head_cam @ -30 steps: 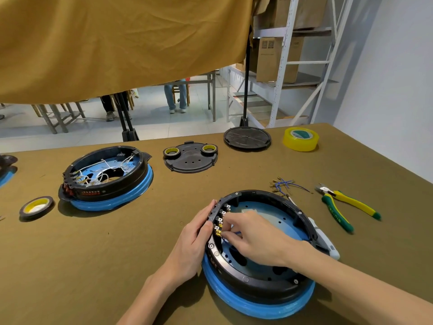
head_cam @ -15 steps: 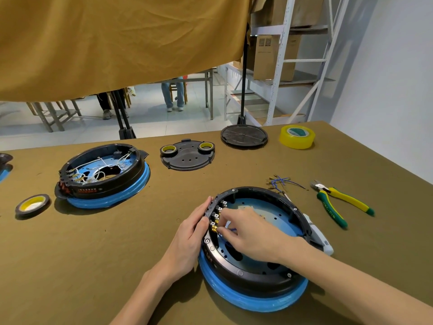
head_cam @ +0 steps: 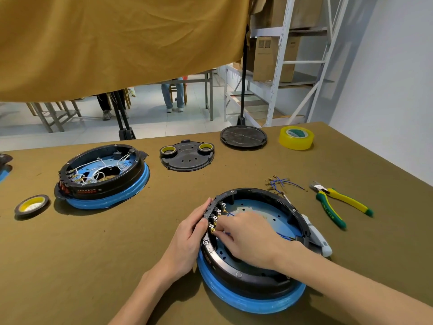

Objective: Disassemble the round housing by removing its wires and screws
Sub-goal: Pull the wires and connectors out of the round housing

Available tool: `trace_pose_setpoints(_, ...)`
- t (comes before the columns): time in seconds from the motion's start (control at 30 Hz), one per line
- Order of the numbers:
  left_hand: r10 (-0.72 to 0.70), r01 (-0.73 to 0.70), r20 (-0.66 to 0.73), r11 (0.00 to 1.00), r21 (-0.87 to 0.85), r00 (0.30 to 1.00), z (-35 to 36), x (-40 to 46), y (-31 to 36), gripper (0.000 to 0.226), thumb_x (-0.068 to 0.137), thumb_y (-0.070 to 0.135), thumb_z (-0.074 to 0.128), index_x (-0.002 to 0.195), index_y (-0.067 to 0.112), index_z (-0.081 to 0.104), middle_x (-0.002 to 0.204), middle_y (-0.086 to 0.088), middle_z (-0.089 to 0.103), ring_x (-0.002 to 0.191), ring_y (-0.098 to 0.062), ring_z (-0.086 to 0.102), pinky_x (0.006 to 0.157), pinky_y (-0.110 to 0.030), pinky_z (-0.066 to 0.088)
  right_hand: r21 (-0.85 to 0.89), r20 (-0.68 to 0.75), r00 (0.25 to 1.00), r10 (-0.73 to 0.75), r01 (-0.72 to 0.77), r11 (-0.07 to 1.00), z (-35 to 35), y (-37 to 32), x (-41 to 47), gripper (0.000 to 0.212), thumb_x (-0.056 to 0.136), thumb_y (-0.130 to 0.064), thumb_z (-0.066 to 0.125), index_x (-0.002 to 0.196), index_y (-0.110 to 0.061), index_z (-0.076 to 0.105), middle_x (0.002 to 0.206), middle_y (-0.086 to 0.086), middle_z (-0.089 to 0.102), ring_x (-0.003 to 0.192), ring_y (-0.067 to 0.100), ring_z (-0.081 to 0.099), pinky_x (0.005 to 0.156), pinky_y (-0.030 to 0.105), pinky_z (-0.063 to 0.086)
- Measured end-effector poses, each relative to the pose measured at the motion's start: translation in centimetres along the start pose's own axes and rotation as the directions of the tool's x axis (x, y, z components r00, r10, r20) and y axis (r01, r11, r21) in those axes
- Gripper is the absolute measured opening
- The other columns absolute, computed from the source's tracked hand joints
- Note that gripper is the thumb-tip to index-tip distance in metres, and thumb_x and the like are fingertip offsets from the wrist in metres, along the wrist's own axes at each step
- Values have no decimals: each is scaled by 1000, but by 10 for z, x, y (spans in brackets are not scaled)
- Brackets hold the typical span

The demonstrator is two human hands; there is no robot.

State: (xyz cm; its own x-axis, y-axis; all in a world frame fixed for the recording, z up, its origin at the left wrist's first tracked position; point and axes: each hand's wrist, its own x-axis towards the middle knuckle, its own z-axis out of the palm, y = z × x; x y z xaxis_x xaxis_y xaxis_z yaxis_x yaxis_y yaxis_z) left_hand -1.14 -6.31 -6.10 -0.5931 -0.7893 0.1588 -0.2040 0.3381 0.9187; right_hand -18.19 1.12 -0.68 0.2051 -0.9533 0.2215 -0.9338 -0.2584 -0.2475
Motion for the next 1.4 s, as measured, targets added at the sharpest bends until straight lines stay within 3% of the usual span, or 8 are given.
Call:
trace_pose_setpoints(0.1, -1, 1, 0, 1000, 23, 1000, 0, -1, 0, 59, 103, 48, 36, 159, 32, 32, 162, 20, 39, 148, 10, 32, 124, -22, 24, 111, 25, 998, 66, -68, 991, -4, 8, 3, 19, 101, -38, 56, 93, -24, 68, 73, -9, 64, 73, 14, 56, 73, 37, 48)
trace_pose_setpoints(0.2, -6, 6, 5, 1000, 23, 1000, 0, -1, 2, 59, 102, 49, 35, 159, 33, 32, 161, 21, 39, 147, 12, 31, 123, -18, 24, 97, 3, 999, 33, -33, 995, -3, 6, 2, 19, 101, -37, 56, 91, -24, 67, 71, -9, 62, 68, 13, 53, 67, 33, 44)
trace_pose_setpoints(0.3, -5, 5, 2, 1000, 14, 1000, 0, -2, 2, 59, 103, 45, 36, 159, 29, 33, 162, 17, 41, 148, 7, 34, 125, -24, 25, 38, -27, 1000, -5, 6, 999, 1, 2, 0, 19, 101, -35, 54, 92, -23, 65, 75, -3, 66, 67, 16, 51, 67, 37, 47)
trace_pose_setpoints(0.43, -3, 3, -2, 999, 37, 1000, -1, -1, 2, 59, 103, 48, 35, 159, 31, 33, 162, 19, 40, 148, 8, 32, 128, -32, 24, 114, -21, 999, 48, -45, 992, -2, 4, 0, 17, 100, -35, 58, 93, -24, 68, 74, -7, 66, 71, 13, 56, 77, 38, 51)
trace_pose_setpoints(0.8, 17, -17, 2, 999, 31, 1000, -2, -1, -1, 58, 104, 46, 37, 160, 29, 33, 163, 16, 41, 150, 2, 33, 128, -44, 26, 187, 32, 999, 44, -49, 981, -2, 4, -1, 17, 101, -30, 58, 93, -19, 67, 79, -1, 69, 77, 16, 60, 77, 42, 52)
trace_pose_setpoints(1.17, 26, -26, 3, 999, 31, 1000, -2, 1, 0, 62, 103, 51, 38, 160, 28, 34, 163, 15, 41, 150, 1, 33, 129, -42, 25, 215, 38, 999, -5, -3, 977, -4, 5, -6, 16, 102, -28, 58, 95, -16, 67, 81, -1, 68, 78, 16, 60, 75, 38, 53)
trace_pose_setpoints(1.3, 33, -33, 4, 999, 33, 999, -1, 0, -3, 64, 100, 58, 36, 159, 33, 34, 162, 21, 40, 149, 7, 32, 127, -30, 24, 332, -71, 997, 30, -5, 943, -7, 10, -5, 19, 101, -31, 60, 89, -19, 68, 69, -4, 66, 62, 13, 59, 65, 29, 50)
trace_pose_setpoints(1.4, 33, -33, 6, 999, 22, 999, -1, 1, -4, 62, 98, 63, 36, 156, 41, 34, 159, 27, 40, 147, 11, 32, 123, -20, 24, 422, -174, 983, 58, 21, 906, -7, 7, -7, 18, 99, -31, 62, 85, -21, 69, 56, -7, 56, 53, 14, 51, 58, 31, 45)
